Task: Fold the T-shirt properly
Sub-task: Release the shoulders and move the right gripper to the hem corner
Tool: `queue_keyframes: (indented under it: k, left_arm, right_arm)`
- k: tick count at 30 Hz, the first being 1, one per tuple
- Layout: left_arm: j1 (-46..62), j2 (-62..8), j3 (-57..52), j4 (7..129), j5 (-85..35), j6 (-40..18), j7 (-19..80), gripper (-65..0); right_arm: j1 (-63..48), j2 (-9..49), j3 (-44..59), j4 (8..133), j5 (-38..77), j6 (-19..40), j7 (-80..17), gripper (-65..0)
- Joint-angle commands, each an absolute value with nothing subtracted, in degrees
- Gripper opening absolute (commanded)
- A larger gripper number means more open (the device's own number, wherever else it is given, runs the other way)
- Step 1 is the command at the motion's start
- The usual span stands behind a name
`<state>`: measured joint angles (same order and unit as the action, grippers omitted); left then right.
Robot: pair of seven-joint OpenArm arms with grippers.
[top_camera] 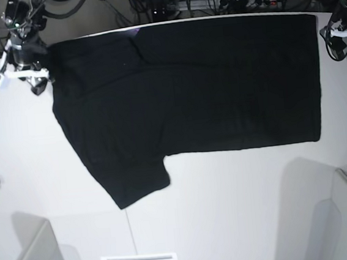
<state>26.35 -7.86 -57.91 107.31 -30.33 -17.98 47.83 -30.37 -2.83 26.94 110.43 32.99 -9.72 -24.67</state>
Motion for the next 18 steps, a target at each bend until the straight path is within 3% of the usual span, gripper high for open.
queue_keyframes:
  k: [1, 8, 13, 18]
  left_arm:
    - [25.98, -8.75, -58.24, 108.97, -30.90, -17.98, 46.73, -3.3]
    - [22.46, -11.65, -52.00, 108.88, -30.46, -17.80, 46.81, -3.3]
    - [19.82, -12.70, -49.19, 108.88, -30.37, -17.63, 46.81, -3.3]
    - [17.45, -12.44, -48.75, 108.88, -26.42, -17.63, 46.81, -3.3]
  right_arm:
    - [-29.49, -1.36, 26.15, 111.25, 33.36, -9.36, -23.60, -29.0]
    - [-19.74, 6.02, 20.70, 108.70, 33.36, -9.45, -25.54, -29.0]
    - [-9.98, 7.96, 20.00, 104.31, 33.36, -9.45, -33.71, -29.0]
    - [-2.51, 9.45, 18.33, 95.96, 33.36, -9.45, -34.77, -29.0]
